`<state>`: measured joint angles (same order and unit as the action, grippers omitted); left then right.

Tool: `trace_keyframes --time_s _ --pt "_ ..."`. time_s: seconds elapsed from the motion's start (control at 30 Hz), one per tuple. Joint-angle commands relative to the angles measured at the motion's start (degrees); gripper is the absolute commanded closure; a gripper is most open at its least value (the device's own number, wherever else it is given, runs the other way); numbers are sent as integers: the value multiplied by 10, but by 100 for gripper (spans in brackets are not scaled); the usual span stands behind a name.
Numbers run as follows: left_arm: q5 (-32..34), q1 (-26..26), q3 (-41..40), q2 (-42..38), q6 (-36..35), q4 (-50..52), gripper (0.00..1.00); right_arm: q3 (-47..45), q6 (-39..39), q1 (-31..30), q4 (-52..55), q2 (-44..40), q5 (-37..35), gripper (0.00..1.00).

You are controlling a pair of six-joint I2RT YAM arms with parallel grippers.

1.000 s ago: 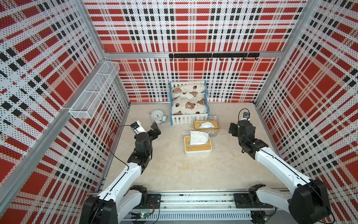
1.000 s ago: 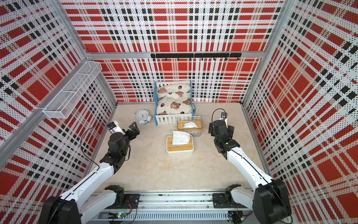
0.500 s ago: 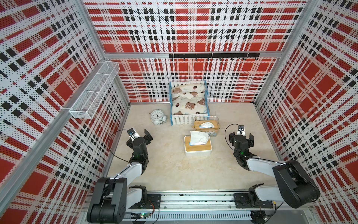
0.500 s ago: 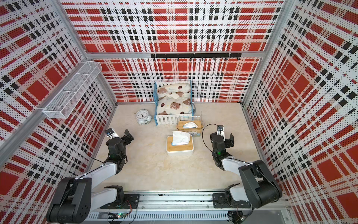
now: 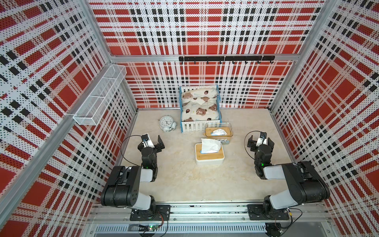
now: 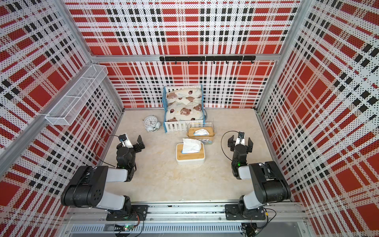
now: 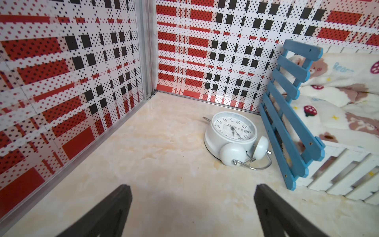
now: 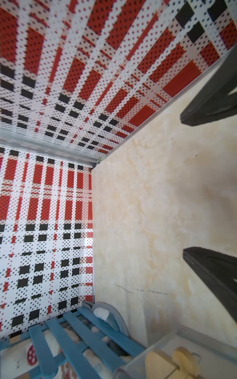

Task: Put the tissue paper into the tissue box
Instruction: Reset both arms

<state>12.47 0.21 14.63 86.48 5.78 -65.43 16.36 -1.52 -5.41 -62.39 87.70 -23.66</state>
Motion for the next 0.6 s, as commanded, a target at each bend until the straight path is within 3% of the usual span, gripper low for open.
trace_keyframes --time_s 0.0,0.07,0.57 --pt "-29 -3 1 20 -33 -69 1 -11 -25 18 -81 28 82 0" --pt "-30 -2 -3 19 -33 -70 1 1 -26 18 -29 16 95 0" --pt "-13 -12 -8 24 -39 -86 1 -4 -23 20 -55 23 94 0"
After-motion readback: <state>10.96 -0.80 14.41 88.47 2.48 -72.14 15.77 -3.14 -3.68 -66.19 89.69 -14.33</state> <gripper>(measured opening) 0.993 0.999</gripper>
